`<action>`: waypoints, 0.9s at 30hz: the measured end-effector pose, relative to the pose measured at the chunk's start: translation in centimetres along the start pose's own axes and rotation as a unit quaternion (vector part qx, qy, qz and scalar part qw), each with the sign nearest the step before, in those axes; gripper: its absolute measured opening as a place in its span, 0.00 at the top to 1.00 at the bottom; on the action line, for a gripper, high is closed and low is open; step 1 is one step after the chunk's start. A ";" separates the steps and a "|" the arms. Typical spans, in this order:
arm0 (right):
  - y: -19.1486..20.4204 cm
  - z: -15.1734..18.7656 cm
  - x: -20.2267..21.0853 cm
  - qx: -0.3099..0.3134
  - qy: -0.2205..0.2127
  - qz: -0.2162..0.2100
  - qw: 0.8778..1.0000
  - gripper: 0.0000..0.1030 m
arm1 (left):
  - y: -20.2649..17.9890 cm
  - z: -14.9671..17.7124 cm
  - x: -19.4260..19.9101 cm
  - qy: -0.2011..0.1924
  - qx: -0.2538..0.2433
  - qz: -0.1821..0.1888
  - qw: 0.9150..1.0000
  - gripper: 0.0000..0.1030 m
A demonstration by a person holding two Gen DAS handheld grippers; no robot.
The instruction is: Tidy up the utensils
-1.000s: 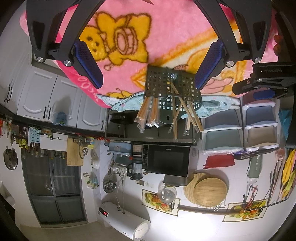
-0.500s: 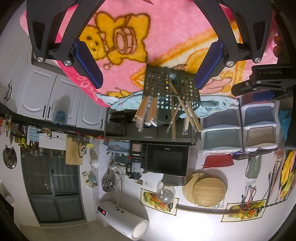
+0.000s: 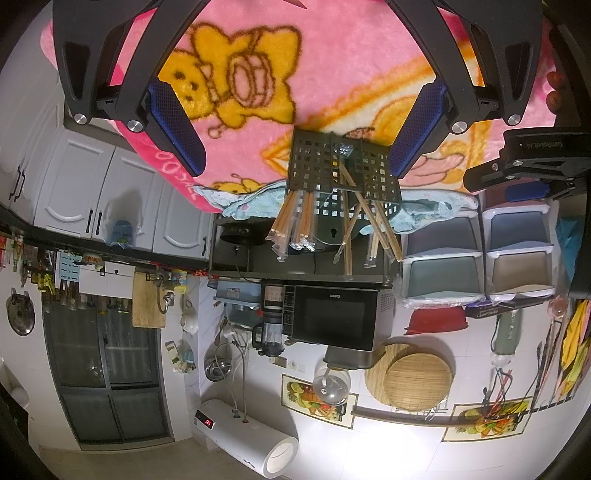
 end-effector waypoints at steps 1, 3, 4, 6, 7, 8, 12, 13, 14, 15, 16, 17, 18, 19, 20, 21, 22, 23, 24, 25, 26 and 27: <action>0.0 0.0 0.0 0.000 0.000 0.000 1.000 0.06 | 0.0 0.0 0.0 0.000 0.000 0.000 1.000 0.10; 0.1 0.0 0.0 0.001 0.000 0.000 1.000 0.06 | 0.0 0.1 0.1 -0.001 0.000 0.001 1.000 0.10; 0.0 0.0 0.0 0.001 0.000 -0.001 1.000 0.06 | 0.0 0.1 0.1 -0.001 0.000 0.000 1.000 0.10; 0.0 0.0 0.0 0.001 0.000 0.000 1.000 0.06 | 0.0 0.2 0.1 -0.001 0.000 0.001 1.000 0.10; 0.0 0.0 0.0 0.001 0.000 0.000 1.000 0.06 | 0.0 0.2 0.1 -0.001 0.000 0.001 1.000 0.10; 0.0 0.0 0.0 0.000 0.000 0.000 1.000 0.06 | -0.1 0.1 0.0 -0.001 -0.001 0.000 1.000 0.10; 0.0 0.0 0.0 0.001 0.000 0.000 1.000 0.06 | 0.0 0.0 0.2 0.000 0.000 0.000 1.000 0.10; 0.0 0.0 0.0 0.001 0.000 0.000 1.000 0.06 | 0.0 -0.1 0.2 0.000 0.000 0.001 1.000 0.10; 0.0 0.0 0.0 0.000 0.000 0.000 1.000 0.06 | 0.0 0.0 0.3 -0.001 0.000 0.001 1.000 0.10; 0.0 0.0 0.0 0.001 -0.001 0.000 1.000 0.06 | -0.1 0.0 0.3 -0.001 0.000 0.000 1.000 0.10; 0.0 0.0 0.0 0.001 0.000 0.000 1.000 0.06 | 0.0 0.0 0.2 -0.001 0.000 0.000 1.000 0.10; 0.0 0.0 0.0 0.001 0.000 0.000 1.000 0.06 | -0.1 0.0 0.2 0.000 0.000 0.001 1.000 0.10; 0.0 0.0 0.0 0.001 0.000 0.000 1.000 0.06 | 0.0 -0.1 0.2 0.000 0.000 0.001 1.000 0.10; 0.0 0.0 0.0 0.001 -0.001 0.000 1.000 0.06 | -0.1 0.0 0.3 -0.001 0.000 0.000 1.000 0.10; 0.0 0.0 0.0 0.001 0.000 0.000 1.000 0.06 | -0.1 0.0 0.3 -0.001 0.000 0.000 1.000 0.10; 0.0 0.0 0.0 0.000 0.000 0.000 1.000 0.06 | -0.1 0.0 0.3 -0.001 0.000 0.000 1.000 0.10; 0.0 0.0 0.0 0.001 0.000 0.000 1.000 0.06 | -0.1 0.0 0.3 0.000 0.001 0.002 1.000 0.10; 0.0 0.0 0.0 0.001 0.000 0.000 1.000 0.06 | -0.1 -0.1 0.4 -0.001 0.001 0.002 1.000 0.10; 0.0 0.0 0.0 0.001 0.000 0.000 1.000 0.06 | -0.1 -0.1 0.4 -0.001 0.000 0.001 1.000 0.10; 0.0 0.0 0.0 0.001 0.000 -0.001 1.000 0.06 | -0.1 -0.1 0.3 0.000 0.000 0.002 1.000 0.10; 0.0 0.0 0.0 0.001 0.000 0.000 1.000 0.06 | -0.1 -0.2 0.3 0.000 0.001 0.002 1.000 0.10; 0.0 0.0 0.0 0.001 0.000 0.000 1.000 0.06 | -0.1 -0.1 0.4 0.000 0.001 0.001 1.000 0.10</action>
Point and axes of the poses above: each gripper's, at about its wrist camera, not at the fingertips, and x roughly against the way its jaws point, y to its left, z to its underside, the point moved 8 cm from there along -x, roughly the way its jaws point, and after that the axes turned 5 degrees about -z, right-handed, at the moved point
